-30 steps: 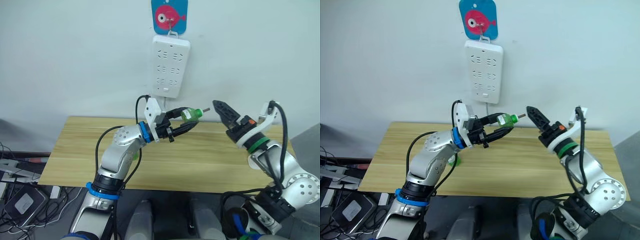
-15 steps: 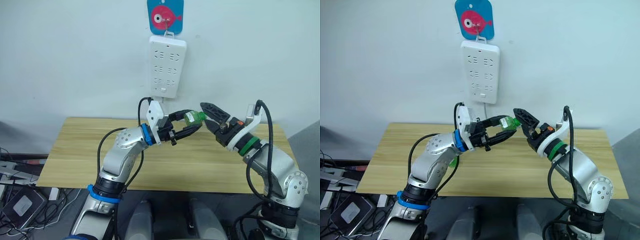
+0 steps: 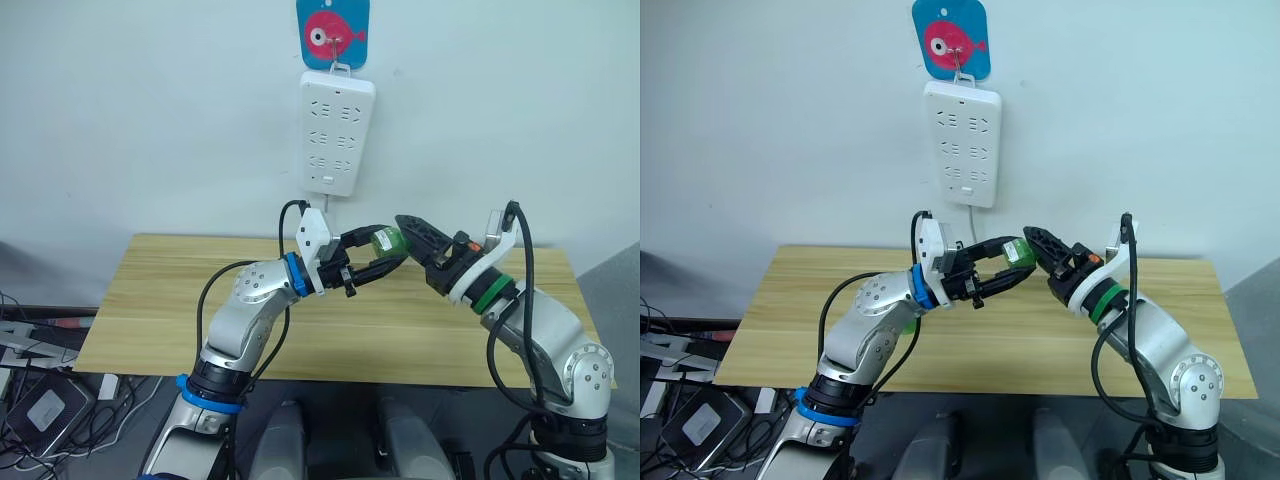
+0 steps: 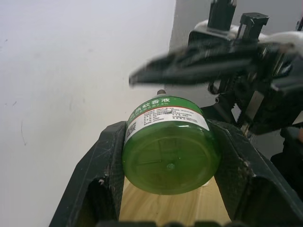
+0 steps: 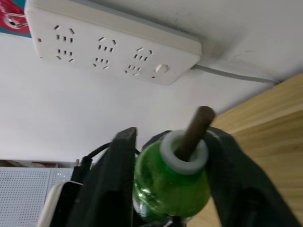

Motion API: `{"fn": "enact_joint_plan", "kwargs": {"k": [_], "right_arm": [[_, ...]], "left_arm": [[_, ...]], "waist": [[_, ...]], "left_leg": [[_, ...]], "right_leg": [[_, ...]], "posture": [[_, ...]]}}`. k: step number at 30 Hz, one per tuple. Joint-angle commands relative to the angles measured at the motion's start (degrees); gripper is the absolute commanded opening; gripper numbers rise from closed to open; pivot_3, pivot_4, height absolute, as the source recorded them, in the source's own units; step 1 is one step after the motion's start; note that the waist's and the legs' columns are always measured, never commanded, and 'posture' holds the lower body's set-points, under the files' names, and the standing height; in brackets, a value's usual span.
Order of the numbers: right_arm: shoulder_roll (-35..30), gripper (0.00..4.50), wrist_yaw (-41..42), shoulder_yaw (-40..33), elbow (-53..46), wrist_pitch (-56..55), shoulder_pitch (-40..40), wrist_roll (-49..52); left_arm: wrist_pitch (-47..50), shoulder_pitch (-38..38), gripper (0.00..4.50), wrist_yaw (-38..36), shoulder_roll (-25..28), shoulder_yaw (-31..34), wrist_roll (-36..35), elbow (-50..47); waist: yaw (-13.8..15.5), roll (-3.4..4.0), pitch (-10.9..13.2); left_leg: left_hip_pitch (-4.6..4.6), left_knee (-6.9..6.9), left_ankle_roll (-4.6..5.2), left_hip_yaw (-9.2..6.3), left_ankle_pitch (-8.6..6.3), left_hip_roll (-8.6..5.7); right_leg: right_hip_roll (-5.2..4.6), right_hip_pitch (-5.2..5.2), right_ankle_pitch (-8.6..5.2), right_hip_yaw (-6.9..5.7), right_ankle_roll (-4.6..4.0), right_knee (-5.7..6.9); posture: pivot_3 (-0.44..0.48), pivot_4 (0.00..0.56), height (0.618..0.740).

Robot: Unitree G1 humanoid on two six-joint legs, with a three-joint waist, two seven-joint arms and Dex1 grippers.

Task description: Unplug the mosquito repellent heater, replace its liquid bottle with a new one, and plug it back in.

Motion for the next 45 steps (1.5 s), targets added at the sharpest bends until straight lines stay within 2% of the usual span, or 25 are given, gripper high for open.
{"fn": "enact_joint_plan", "kwargs": {"k": [1,6,13,16,20,23,25,30,32,39,45], "right_arm": [[-0.8,0.90,2.3,1.4,-3.0,-0.9,-0.2,1.5],[-1.5,0.85,3.2,2.0,-2.9,-1.8,-0.1,1.5],[-3.9,0.85,4.3,0.9,-1.5,-2.9,1.1,0.8],[-7.0,0.85,6.1,-0.3,0.6,-2.5,1.9,-4.5],[-15.4,0.85,15.5,2.7,3.7,0.0,3.9,-25.7],[-27.3,0.85,29.4,16.2,6.6,-8.4,5.4,-60.6],[-29.5,0.85,33.3,21.7,11.0,-16.1,5.8,-76.2],[-19.5,0.85,30.8,21.0,29.4,-32.2,6.0,-94.4],[-16.0,0.85,30.3,19.6,35.4,-36.4,5.4,-98.4],[-7.9,0.85,32.1,13.0,50.5,-43.3,3.0,-102.6],[-4.8,0.85,34.4,9.8,56.5,-46.4,1.5,-105.1]], "left_arm": [[-0.5,-0.6,2.25,0.1,-0.6,-0.8,0.0,-2.1],[0.0,-0.7,2.25,0.2,-0.7,-0.9,-0.1,-2.3],[2.8,-0.9,4.47,-0.8,1.5,-0.1,-1.2,-3.5],[4.3,-1.8,4.50,-1.6,3.2,0.6,-1.8,-4.0],[7.5,-2.7,4.50,-5.7,7.9,-0.1,-2.9,-5.4],[11.5,-2.9,4.50,-7.8,11.1,-1.1,-3.6,-6.2],[12.8,-2.8,4.50,-8.3,12.3,-1.9,-3.0,-6.3],[12.2,-1.8,4.50,-8.2,12.7,-2.9,-1.7,-5.8],[11.6,-1.3,4.50,-8.2,12.7,-3.4,-1.3,-6.0],[12.6,-1.8,4.50,-6.8,11.8,-2.6,-1.9,-7.0],[13.9,-1.3,4.50,-7.0,12.7,-2.2,-2.9,-8.6]], "waist": [[0.0,0.00,0.0],[0.1,0.00,0.0],[0.2,0.00,0.0],[0.3,0.00,0.0],[0.5,0.00,0.0],[0.6,0.00,0.0],[0.7,0.00,0.0],[0.8,-0.03,0.0],[0.9,-0.04,0.0],[0.9,-0.04,0.0],[0.9,-0.04,0.0]], "left_leg": [[0.00,0.00,0.00,0.00,0.00,0.00],[0.00,0.00,0.00,0.00,0.00,0.00],[0.00,0.00,0.00,-0.01,0.00,0.00],[0.00,0.00,0.00,0.00,0.00,0.00],[0.00,0.01,0.00,0.01,0.00,-0.02],[0.02,-0.01,0.00,0.03,0.00,-0.04],[0.04,0.01,0.00,0.02,0.00,-0.14],[0.06,0.01,-0.01,0.02,0.00,-0.02],[0.07,0.02,-0.01,0.03,0.00,0.03],[0.06,0.03,-0.02,0.10,0.00,0.04],[0.08,0.02,-0.01,0.09,0.00,0.04]], "right_leg": [[0.00,0.00,0.00,0.00,0.00,0.00],[0.00,0.00,0.00,0.00,0.00,0.00],[0.00,0.00,0.00,0.00,0.00,0.00],[0.00,0.00,0.00,0.01,0.00,0.00],[0.01,0.01,0.00,0.00,0.00,-0.01],[0.01,0.00,-0.01,0.02,0.01,-0.05],[0.09,0.00,-0.01,0.00,0.02,-0.07],[0.23,-0.01,-0.01,0.01,0.01,-0.01],[0.21,-0.01,-0.01,0.04,0.00,0.00],[0.03,0.00,0.00,0.10,0.00,0.00],[0.03,0.01,0.00,0.10,-0.01,0.02]], "posture": [[0.016,0.223,0.740],[0.018,0.226,0.740],[0.022,0.229,0.740],[0.029,0.233,0.740],[0.038,0.237,0.740],[0.048,0.239,0.740],[0.050,0.240,0.740],[0.049,0.244,0.740],[0.053,0.250,0.740],[0.070,0.261,0.740],[0.081,0.259,0.740]]}}
